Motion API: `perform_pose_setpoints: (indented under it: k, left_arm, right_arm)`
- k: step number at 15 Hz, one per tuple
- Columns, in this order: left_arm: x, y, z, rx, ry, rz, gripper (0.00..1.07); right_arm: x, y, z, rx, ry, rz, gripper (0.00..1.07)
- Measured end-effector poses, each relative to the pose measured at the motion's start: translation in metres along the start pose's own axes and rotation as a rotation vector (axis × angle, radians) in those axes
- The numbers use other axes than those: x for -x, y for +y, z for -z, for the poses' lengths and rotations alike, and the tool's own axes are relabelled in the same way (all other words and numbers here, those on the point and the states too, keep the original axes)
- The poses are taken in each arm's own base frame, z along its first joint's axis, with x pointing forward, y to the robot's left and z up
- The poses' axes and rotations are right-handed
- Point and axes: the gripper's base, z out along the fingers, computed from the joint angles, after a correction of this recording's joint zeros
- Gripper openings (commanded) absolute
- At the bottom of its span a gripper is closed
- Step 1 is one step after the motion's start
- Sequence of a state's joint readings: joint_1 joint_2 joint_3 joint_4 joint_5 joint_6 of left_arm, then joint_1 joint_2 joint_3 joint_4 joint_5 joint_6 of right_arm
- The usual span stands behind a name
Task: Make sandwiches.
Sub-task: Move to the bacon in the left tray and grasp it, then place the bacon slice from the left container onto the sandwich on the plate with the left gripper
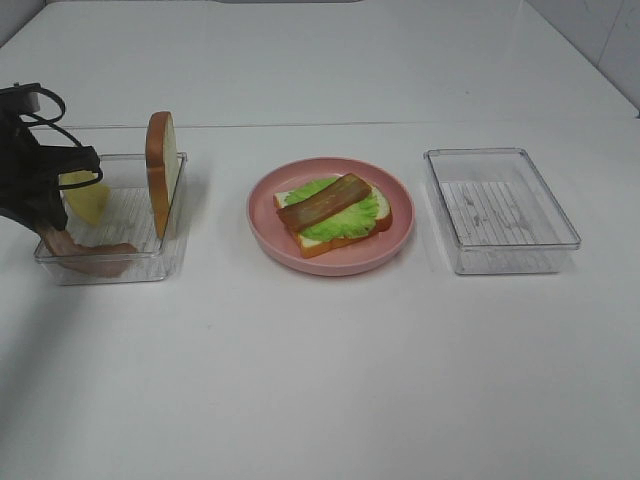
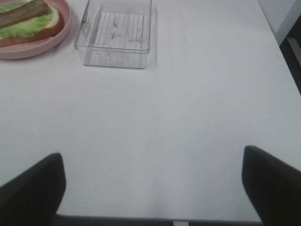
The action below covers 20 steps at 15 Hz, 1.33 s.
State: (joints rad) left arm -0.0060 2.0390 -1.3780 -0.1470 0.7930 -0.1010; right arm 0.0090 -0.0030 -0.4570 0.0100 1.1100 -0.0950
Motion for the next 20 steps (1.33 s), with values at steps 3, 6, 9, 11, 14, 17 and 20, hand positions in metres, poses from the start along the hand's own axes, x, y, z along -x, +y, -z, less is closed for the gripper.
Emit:
perform_pose_setpoints:
  k: [3,6,9,11,14,17,20]
  left_arm:
    - [0.0,0.002,0.0,0.016,0.003,-0.014,0.0]
    - [0.0,0.002,0.001,0.018,0.001,-0.018,0.0]
    - [0.001,-0.001,0.011,0.001,0.005,-0.01,0.0]
    - [0.006,-0.004,0.019,-0.004,0.005,-0.012,0.0]
    - [0.011,-0.007,0.032,-0.007,0.037,-0.018,0.0]
    - [0.024,-0.017,0.06,-0.017,0.05,-0.042,0.0]
    - [0.035,-0.037,0.09,-0.036,0.022,-0.089,0.0]
  right_arm:
    - [0.0,0.0,0.0,0.0,0.0,0.0,0.99]
    - [0.0,0.0,0.0,0.0,0.0,0.0,0.99]
    - [0.0,0.0,0.0,0.0,0.0,0.0,0.99]
    - [0.0,0.0,0.0,0.0,0.0,0.0,0.99]
    - [0.0,0.0,0.0,0.0,0.0,0.0,0.99]
    - [0.0,0.0,0.0,0.0,0.0,0.0,0.99]
    - [0.0,0.0,0.0,0.0,0.0,0.0,0.99]
